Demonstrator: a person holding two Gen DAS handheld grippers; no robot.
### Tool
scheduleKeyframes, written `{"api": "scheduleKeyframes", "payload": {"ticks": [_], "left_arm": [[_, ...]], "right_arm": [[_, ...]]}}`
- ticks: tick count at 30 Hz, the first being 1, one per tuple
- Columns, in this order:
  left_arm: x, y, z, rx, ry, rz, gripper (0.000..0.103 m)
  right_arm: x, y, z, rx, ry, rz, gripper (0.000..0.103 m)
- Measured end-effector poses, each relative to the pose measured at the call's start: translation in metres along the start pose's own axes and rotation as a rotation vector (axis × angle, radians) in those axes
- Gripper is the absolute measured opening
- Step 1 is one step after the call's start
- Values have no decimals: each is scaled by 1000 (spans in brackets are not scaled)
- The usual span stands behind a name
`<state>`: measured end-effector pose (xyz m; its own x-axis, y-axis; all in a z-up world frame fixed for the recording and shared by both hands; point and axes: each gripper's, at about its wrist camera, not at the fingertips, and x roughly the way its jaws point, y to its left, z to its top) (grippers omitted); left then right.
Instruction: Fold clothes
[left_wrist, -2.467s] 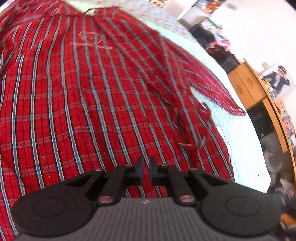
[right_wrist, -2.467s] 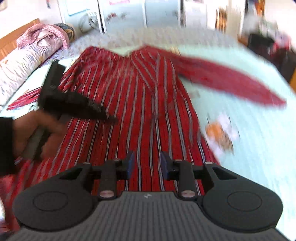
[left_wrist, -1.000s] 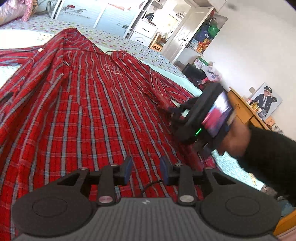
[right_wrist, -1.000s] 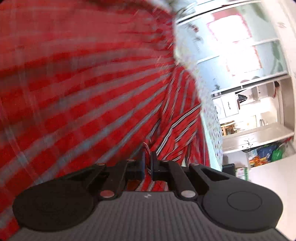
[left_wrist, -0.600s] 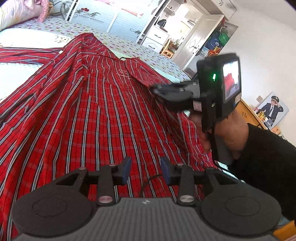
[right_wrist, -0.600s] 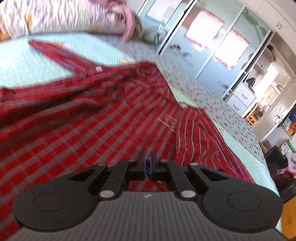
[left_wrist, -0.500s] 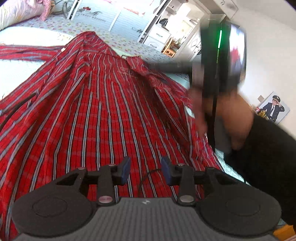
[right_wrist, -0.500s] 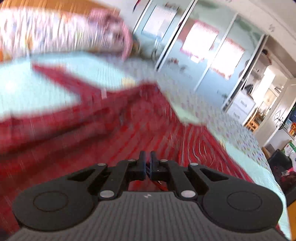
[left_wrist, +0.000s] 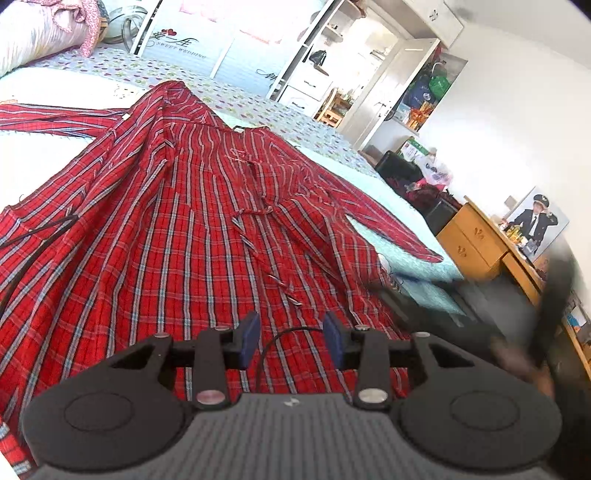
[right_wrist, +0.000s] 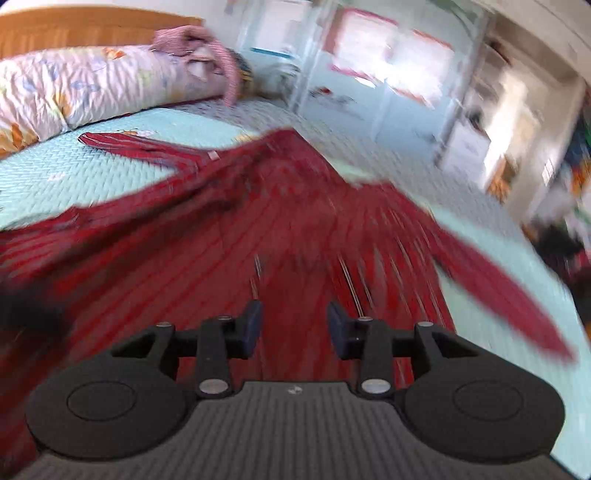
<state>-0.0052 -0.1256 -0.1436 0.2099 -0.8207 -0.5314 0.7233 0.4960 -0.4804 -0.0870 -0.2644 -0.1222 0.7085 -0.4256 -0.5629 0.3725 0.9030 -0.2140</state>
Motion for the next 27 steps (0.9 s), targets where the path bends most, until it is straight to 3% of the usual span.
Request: {"api": "scheduleKeyframes", "payload": {"ticks": [2,4,5,8,12,15,17,20,22,23,25,27], "left_arm": [[2,-5,-6,3,14,-6,41],[5,-10,-11,4,31,-13,41],[6,-13,-14,1,38,-18,41],[5,-24,-22,11,50,-39,41],[0,-34,-27,38,56,-38,41],[-9,-40,-25,65,43,-42,41],[-29,-40,-17,91,10,-58,41],[-71,-34,-4,103,-45,-110,41],[-109,-31,3,102,-108,-128,41],[-131,-31,6,108,-148,-128,41],[-174,-37,9,132,-223,-138,43],[-219,-50,9,164,-288,-182,44]], "right_arm": [[-53,-12,-44,46,-26,-35,42],[-92,-21,-77,106,-43,-55,55],[-109,-24,-92,130,-24,-35,55],[-140,-28,-118,116,40,-26,55],[-181,-63,-131,297,111,65,55],[-223,-114,-139,715,20,404,56],[-247,-131,-139,785,-33,485,61],[-284,-147,-134,703,-76,215,64],[-302,-152,-129,623,-125,-54,64],[-308,-154,-129,607,-168,-97,64],[-310,-163,-128,639,-226,-58,66],[-294,-158,-125,617,-216,-1,66]]}}
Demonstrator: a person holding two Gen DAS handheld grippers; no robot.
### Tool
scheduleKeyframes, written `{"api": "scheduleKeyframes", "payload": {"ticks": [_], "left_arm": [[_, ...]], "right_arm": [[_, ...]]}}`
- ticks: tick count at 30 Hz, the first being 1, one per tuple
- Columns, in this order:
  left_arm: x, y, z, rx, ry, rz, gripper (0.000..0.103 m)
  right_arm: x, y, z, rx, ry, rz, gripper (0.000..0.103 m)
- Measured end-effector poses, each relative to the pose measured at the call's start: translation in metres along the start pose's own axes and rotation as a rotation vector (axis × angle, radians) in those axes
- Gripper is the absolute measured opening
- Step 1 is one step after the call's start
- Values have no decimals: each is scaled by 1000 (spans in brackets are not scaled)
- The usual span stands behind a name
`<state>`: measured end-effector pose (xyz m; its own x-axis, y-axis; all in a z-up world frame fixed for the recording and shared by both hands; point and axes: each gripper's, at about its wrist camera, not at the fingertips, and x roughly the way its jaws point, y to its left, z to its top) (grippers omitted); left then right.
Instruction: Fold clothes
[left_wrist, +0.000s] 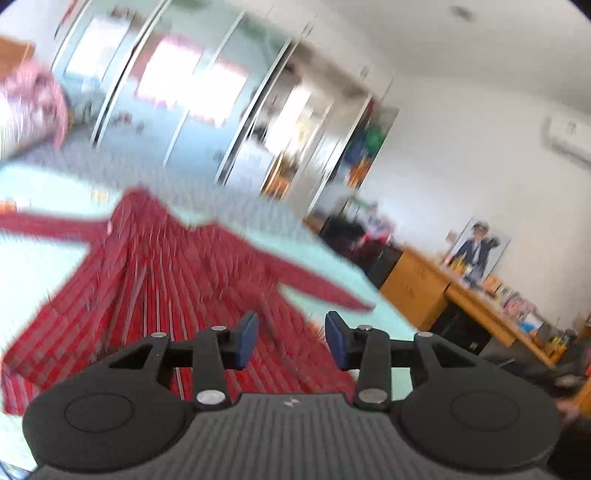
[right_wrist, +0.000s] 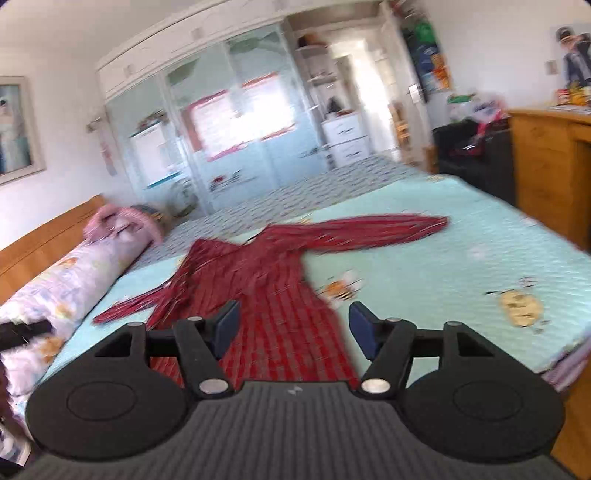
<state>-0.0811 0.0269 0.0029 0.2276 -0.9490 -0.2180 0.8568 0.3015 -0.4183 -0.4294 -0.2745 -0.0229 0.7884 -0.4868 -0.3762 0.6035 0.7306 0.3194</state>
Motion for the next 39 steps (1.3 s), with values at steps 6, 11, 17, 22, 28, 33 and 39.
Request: {"api": "scheduleKeyframes", "payload": {"ticks": [6,11,17,22,28,33,39], "left_arm": [[-79,-85,26,195,-178,-208,62],[-48,-96,16,160,-117,-165,62],[4,-78,-12,39,-7,-179,62],[23,-63,-28,-10,43,-146,62],[34,-37,-47,-109,95,-95,62],[48,-25,-61,-114,162,2,62],[55,-8,-77,-168,201,47,62]], "right_arm": [[49,13,-29,-3,149,157,67],[93,-9,-65,337,379,217,67],[132,-21,-120,560,447,226,67],[151,-14,-129,514,413,188,64],[180,-4,-130,507,443,182,22],[178,33,-93,478,327,290,3],[152,75,-60,505,139,630,3]]}}
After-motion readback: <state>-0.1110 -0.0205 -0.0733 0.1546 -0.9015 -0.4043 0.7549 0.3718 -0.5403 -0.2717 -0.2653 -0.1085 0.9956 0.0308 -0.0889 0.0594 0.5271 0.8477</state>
